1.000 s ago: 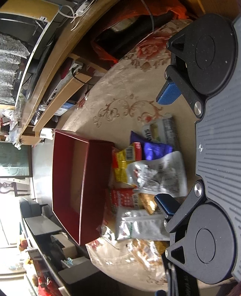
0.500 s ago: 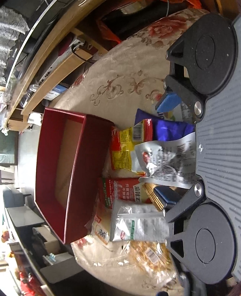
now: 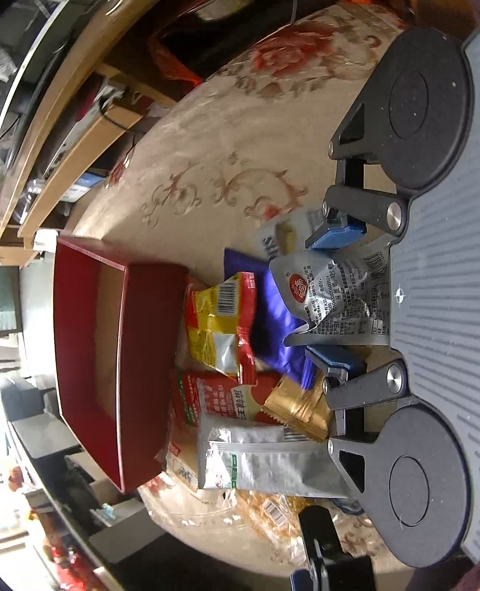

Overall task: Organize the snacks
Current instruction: 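Grasp the white-green sachet with the left gripper while the right gripper holds the packet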

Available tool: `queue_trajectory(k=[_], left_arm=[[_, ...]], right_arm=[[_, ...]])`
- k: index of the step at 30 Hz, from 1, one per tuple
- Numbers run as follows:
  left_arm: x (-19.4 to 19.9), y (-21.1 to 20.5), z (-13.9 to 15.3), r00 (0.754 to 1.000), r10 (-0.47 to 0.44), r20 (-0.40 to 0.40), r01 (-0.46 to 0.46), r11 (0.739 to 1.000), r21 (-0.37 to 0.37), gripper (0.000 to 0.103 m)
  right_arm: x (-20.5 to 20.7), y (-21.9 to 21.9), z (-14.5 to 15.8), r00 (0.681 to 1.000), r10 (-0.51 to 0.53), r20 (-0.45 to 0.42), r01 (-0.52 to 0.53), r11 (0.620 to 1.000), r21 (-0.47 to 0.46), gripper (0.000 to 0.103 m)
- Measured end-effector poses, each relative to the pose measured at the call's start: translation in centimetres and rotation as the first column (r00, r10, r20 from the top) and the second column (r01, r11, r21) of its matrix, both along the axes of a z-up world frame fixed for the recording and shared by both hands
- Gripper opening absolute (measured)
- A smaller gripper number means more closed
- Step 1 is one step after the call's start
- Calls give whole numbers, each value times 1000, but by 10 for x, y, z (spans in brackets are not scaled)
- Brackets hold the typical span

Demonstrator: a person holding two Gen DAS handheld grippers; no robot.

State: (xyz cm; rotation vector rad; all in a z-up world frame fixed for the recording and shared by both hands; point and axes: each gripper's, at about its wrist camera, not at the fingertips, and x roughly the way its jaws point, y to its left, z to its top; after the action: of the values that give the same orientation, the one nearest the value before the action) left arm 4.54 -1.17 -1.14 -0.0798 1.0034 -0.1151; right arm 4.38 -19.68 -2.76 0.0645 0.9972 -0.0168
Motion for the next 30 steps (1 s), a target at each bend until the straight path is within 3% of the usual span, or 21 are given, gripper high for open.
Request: queue_trajectory(k=[10, 16, 18, 21, 23, 25, 26, 30], left_arm=[[25, -21, -3, 999, 23, -46, -25, 998, -55, 97], [49, -35, -9, 990, 88, -114, -97, 992, -82, 96], [57, -39, -12, 984, 119, -130, -129, 989, -77, 96], [67, -53, -17, 983, 137, -125, -139, 990, -6, 94], [70, -59, -20, 982, 155, -107, -152, 988, 33, 88], [69, -61, -19, 985, 153, -86, -147, 987, 68, 71], [68, -61, -18, 988, 130, -78, -124, 989, 75, 54], [58, -52, -16, 992, 93, -87, -87, 994, 70, 46]], right_arm=[[-11, -13, 11, 999, -7, 35, 5, 999, 49, 62], [-10, -17, 22, 998, -4, 66, 0, 998, 69, 62], [-10, -18, 22, 998, -2, 64, -3, 997, 77, 63], [-11, -20, 24, 998, 3, 64, -8, 996, 84, 63], [-11, -22, 25, 998, 2, 67, -8, 996, 89, 63], [-12, -23, 27, 998, 2, 70, -9, 996, 94, 63], [-12, -23, 27, 997, 4, 72, -11, 995, 97, 63], [-14, -24, 30, 997, 10, 81, -18, 994, 104, 63]])
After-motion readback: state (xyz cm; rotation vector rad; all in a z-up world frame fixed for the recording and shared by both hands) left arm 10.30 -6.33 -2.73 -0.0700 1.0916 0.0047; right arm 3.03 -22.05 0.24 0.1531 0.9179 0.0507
